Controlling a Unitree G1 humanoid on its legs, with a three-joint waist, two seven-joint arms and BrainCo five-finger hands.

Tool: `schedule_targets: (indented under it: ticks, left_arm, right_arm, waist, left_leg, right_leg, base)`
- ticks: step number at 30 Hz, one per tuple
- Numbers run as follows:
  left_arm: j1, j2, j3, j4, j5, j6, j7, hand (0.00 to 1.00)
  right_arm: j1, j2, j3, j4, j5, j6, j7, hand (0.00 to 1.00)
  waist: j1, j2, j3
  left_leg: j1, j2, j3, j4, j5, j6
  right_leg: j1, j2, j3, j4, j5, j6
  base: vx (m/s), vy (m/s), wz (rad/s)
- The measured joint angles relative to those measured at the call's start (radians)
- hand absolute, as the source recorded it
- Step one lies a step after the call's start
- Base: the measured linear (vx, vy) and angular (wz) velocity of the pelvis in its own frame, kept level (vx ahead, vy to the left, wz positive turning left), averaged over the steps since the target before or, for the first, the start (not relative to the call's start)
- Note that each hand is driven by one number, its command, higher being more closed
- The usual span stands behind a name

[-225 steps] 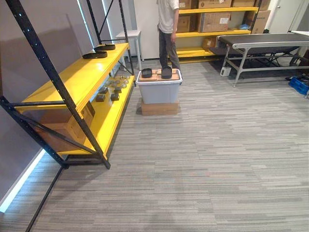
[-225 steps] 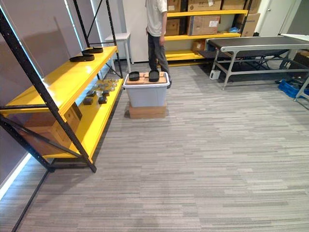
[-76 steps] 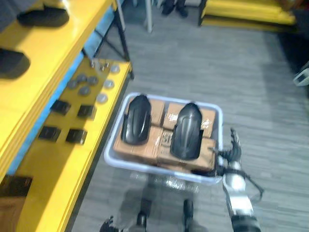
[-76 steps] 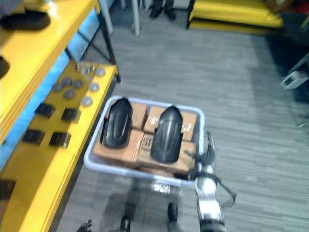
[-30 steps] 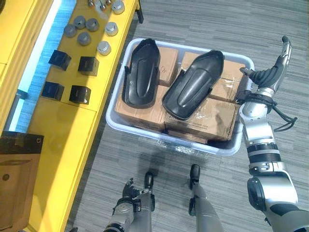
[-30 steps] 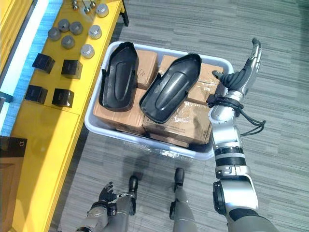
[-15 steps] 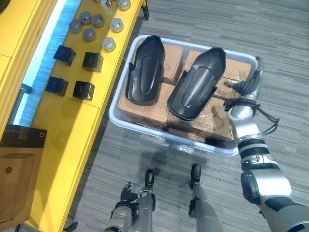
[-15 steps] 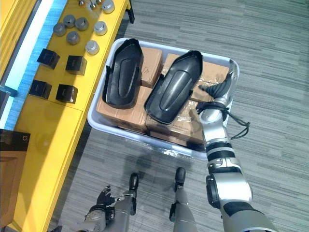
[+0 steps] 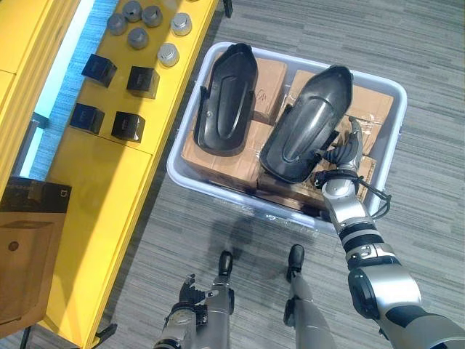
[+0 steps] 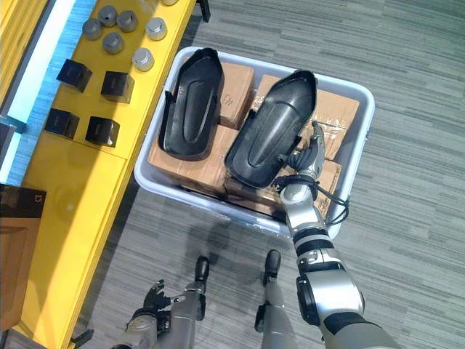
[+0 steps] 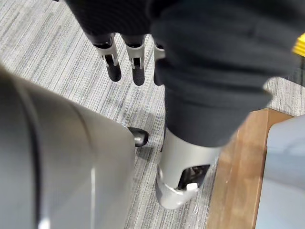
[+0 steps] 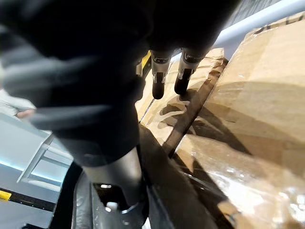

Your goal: Walk over and take plastic housings, then place them on the shelf

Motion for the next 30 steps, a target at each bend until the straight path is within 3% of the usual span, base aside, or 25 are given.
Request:
schedule_targets:
  ticks: [2,3,10,15,23,30]
  left_arm:
    - [0.0,0.0,0.0,0.0,0.0,0.0,0.002,0.0]
    - [-0.001,0.0,0.0,0.0,0.0,0.0,0.004,0.0]
    - [-0.021,0.001,-0.019,0.021,-0.003,0.0,0.041,0.0]
    - [-0.021,0.003,-0.038,0.02,-0.008,-0.001,0.043,0.0]
    - [-0.012,0.003,-0.047,-0.012,-0.042,-0.01,0.043,0.0]
    - [0.042,0.008,-0.036,-0.162,-0.085,-0.037,0.043,0.0]
  right_arm:
    - [-0.001,0.011,-0.001,0.009,-0.036,0.003,0.0,0.0]
    - [-0.001,0.019,-0.006,0.012,-0.055,0.006,-0.004,1.0]
    - [-0.054,0.064,-0.093,0.089,-0.151,0.024,-0.077,1.0]
    - [-0.134,-0.003,-0.099,0.209,-0.151,0.049,-0.077,1.0]
    - [-0.177,-0.114,0.0,0.33,-0.164,0.079,0.018,1.0]
    - [-0.154,-0.175,0.082,0.346,-0.263,0.1,0.057,1.0]
  waist:
    - [0.0,-0.001,0.0]
    - [0.0,-0.001,0.0]
    - [-0.002,-0.011,-0.001]
    - [0.002,-0.012,-0.001]
    - [0.008,-0.012,-0.001]
    - [0.002,-0.011,-0.001]
  left_leg:
    - [0.0,0.0,0.003,-0.003,0.0,0.0]
    - [0.0,0.0,0.004,-0.005,0.0,0.0]
    - [0.001,0.002,0.006,-0.011,0.004,0.0]
    - [0.009,0.0,0.004,-0.03,0.016,-0.002]
    - [0.026,-0.001,-0.004,-0.021,0.018,-0.002]
    - [0.059,-0.011,-0.03,-0.007,0.016,0.0]
  right_leg:
    - [-0.003,0.0,0.002,0.0,0.0,0.0]
    - [-0.005,0.0,0.003,0.0,0.0,0.0]
    - [-0.01,0.001,0.004,0.0,0.0,0.0]
    - [-0.009,-0.001,0.003,0.0,0.0,0.0]
    - [0.019,-0.001,-0.005,0.0,-0.002,0.002]
    - [0.064,-0.012,-0.032,0.021,-0.015,0.007]
  base:
    - [0.01,0.002,-0.02]
    - [0.04,0.0,-0.04]
    - [0.05,0.001,-0.01]
    - [0.01,0.0,0.0]
    - [0.04,0.005,0.03]
    - [0.02,0.027,0.12]
